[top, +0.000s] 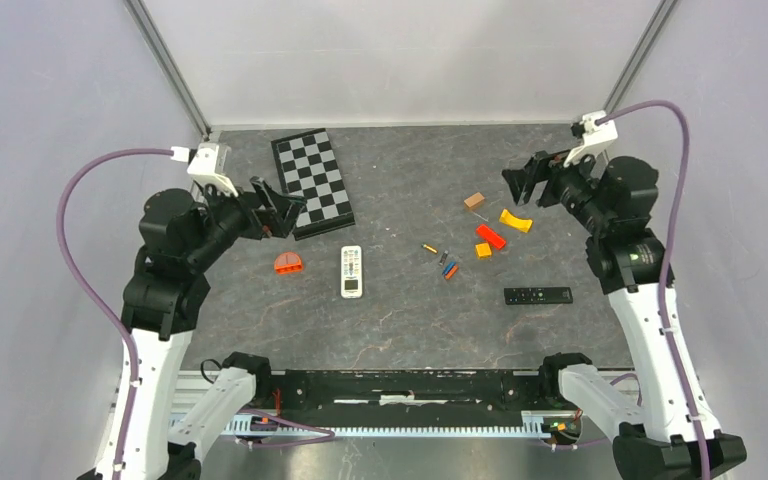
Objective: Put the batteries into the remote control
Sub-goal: Pick up the remote control from the center of the board.
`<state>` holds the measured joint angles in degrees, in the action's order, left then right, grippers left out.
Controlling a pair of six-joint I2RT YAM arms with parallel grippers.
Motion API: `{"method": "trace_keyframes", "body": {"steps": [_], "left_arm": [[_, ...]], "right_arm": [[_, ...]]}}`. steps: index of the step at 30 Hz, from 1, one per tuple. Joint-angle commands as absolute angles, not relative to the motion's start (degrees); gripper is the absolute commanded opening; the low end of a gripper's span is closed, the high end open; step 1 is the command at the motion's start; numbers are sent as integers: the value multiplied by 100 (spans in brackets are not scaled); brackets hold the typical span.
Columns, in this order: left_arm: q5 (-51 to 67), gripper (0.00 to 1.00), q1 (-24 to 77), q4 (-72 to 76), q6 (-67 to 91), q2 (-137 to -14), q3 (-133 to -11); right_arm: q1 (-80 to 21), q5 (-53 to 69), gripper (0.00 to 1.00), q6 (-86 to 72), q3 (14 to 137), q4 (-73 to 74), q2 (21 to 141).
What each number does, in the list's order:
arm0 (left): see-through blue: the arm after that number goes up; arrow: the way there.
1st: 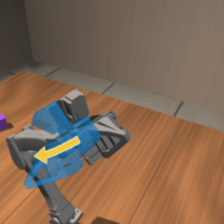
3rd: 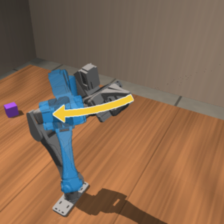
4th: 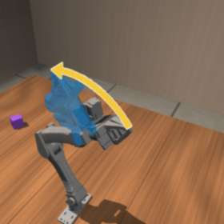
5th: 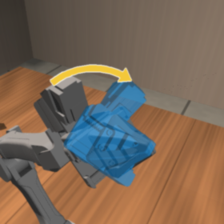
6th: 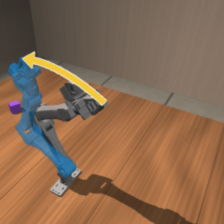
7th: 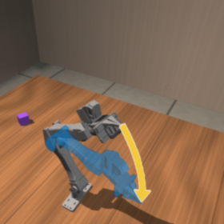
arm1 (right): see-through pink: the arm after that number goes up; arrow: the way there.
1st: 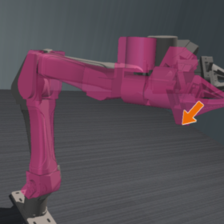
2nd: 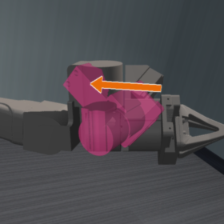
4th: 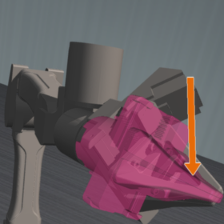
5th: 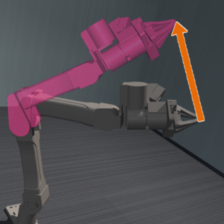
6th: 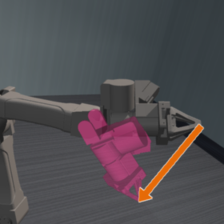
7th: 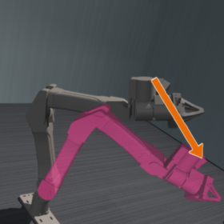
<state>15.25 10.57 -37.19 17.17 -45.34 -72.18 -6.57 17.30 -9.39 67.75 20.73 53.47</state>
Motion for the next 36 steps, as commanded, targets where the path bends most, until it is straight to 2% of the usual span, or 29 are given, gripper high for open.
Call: {"method": "trace_keyframes", "body": {"steps": [1,6,11,17,20,23,28,31,36], "left_arm": [[1198,100,1020,-3106,2197,-4267,-6612],[313,100,1020,-2889,2960,-4124,-5730],[1271,100,1035,-2243,3517,-4270,-4629],[821,100,1347,-2174,3912,-4624,-3971],[412,100,1990,-2062,3943,-5050,-3893],[-570,100,2829,-2048,3988,-5676,-3957],[-1465,92,3304,-1925,4276,-6801,-4048],[-2073,91,3700,-2052,4114,-7480,-4357],[-1834,92,3841,-1755,4017,-7991,-4391]], "right_arm": [[-630,1453,84,-1170,6252,1777,5208],[-633,1455,84,-1389,5434,1621,5156],[-633,1572,84,-1606,4774,1493,5200],[-632,1723,83,-2055,4202,1311,5172],[-628,1851,82,-2141,3927,1212,5080],[-631,1798,82,-2134,3770,1247,4984],[-632,1909,83,-2135,3380,1030,4930],[-632,2011,82,-2057,3251,997,5161],[-632,2077,81,-1994,3169,990,5514]]}}
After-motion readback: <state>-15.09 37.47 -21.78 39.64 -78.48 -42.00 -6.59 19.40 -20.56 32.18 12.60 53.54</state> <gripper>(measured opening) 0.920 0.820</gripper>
